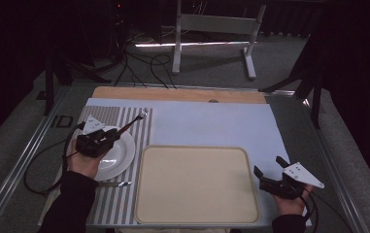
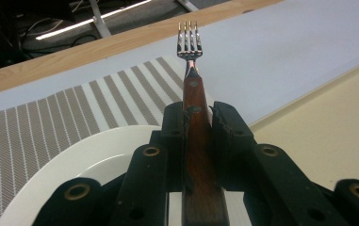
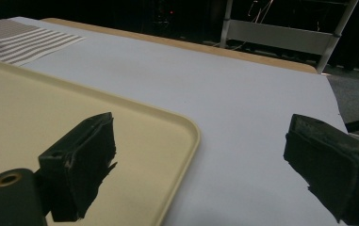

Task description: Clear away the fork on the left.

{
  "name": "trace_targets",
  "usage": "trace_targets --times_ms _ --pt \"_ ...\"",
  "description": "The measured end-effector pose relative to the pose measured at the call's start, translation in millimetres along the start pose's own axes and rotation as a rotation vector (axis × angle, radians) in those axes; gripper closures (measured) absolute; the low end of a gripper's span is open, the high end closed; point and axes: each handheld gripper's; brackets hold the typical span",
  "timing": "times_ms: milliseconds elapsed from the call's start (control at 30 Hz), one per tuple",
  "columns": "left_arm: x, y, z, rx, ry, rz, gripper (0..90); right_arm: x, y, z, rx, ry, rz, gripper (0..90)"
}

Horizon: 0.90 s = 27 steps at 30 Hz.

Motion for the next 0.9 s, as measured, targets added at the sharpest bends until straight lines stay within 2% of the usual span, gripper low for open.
trace_targets --times_ms 367,900 --pt "11.0 -3.8 1.0 0.031 -0.012 0.015 76.3 0.3 0.1 0.3 0.003 -0.001 0.001 9.3" --pt "26.5 -11.2 -0.4 0.03 -0.024 0.007 76.2 -0.3 0.5 -0.5 0.002 0.002 0.001 9.2"
Point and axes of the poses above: each handheld gripper's, and its own axes: z roughly backward along the jaws, y roughly out of its top, x roughly to its right, and after that the axes turned 7 degrees about -y, right-handed
